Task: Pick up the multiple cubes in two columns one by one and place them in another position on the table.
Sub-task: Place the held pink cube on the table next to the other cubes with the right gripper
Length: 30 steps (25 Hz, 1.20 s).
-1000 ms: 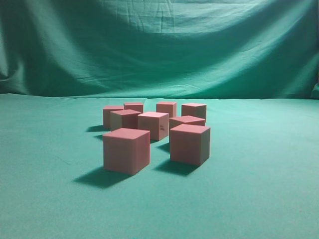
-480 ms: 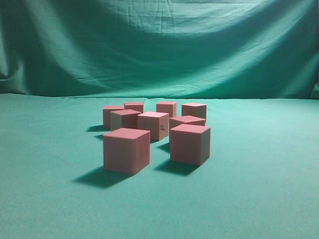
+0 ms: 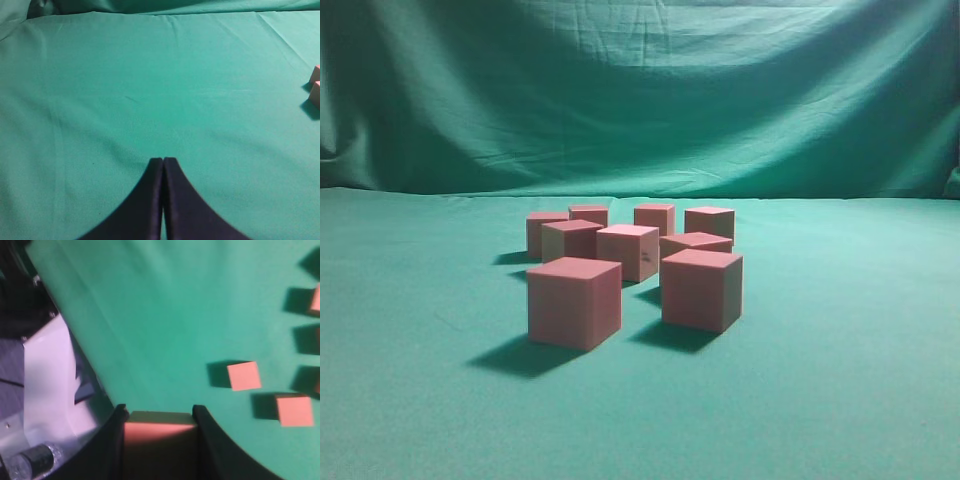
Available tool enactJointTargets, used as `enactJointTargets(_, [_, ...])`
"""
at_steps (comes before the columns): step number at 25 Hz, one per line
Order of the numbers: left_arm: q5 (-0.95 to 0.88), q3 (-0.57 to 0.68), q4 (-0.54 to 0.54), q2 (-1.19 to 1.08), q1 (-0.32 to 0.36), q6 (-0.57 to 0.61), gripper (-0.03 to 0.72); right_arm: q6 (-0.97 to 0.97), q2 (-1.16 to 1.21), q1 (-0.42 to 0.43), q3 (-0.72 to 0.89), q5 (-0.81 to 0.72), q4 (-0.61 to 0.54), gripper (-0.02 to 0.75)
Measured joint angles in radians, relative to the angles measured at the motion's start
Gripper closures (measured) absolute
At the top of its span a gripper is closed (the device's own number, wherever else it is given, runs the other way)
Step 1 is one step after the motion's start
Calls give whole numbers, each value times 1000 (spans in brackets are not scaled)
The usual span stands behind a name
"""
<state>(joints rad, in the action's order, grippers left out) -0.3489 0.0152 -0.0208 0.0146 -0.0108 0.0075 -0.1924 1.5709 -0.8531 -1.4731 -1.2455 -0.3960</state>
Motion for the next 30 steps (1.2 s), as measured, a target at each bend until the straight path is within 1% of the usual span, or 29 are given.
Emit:
enactJointTargets(2, [0,0,0,0,0,0,688,0,58,-37,0,21,15,486])
enactJointTargets(5, [0,0,0,0,0,0,688,0,129,-65,0,50,31,486])
enactJointTargets(8, [0,0,0,0,0,0,688,4,194,-75,-31,54,36,486])
enactJointTargets(12, [0,0,0,0,0,0,688,23,262,-87,-110,40,40,486])
enactJointTargets(14, [0,0,0,0,0,0,688,39,291,-91,-155,25,63,486])
enactJointTargets(19, [0,0,0,0,0,0,688,87,365,-91,-212,14,180,486])
enactJointTargets(23, [0,0,0,0,0,0,688,99,411,-91,-215,18,200,486])
enactJointTargets(25, [0,0,0,0,0,0,688,111,457,-93,-215,50,239,486])
enactJointTargets(30, [0,0,0,0,0,0,688,216,501,-147,-215,113,451,486])
